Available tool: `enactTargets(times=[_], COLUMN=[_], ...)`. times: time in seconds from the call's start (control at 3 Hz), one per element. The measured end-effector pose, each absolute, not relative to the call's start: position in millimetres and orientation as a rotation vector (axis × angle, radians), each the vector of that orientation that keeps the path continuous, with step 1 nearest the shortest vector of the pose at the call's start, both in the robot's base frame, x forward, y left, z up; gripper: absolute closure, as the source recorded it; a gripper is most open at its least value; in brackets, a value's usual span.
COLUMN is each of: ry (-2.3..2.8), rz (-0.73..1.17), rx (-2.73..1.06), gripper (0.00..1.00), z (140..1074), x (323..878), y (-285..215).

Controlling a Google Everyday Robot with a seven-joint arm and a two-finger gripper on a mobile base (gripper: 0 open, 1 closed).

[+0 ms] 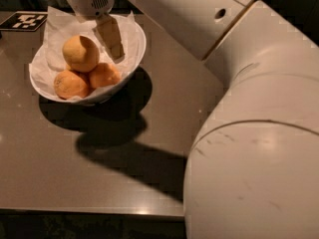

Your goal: Pick orange from white bowl

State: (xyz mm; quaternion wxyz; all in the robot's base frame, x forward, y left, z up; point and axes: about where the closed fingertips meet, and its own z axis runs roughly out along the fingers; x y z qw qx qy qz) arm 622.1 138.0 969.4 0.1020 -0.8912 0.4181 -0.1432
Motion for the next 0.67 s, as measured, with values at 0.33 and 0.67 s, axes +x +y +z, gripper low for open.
enactTargets(times=[0.33, 0.67], ry=[1.187, 1.129], rz=[-0.447, -0.485], rx=[-2.685, -2.738], gripper=[0.18, 0.2], z=[958.0, 949.5], x=[620.9, 619.8], y=[151.2, 161.9])
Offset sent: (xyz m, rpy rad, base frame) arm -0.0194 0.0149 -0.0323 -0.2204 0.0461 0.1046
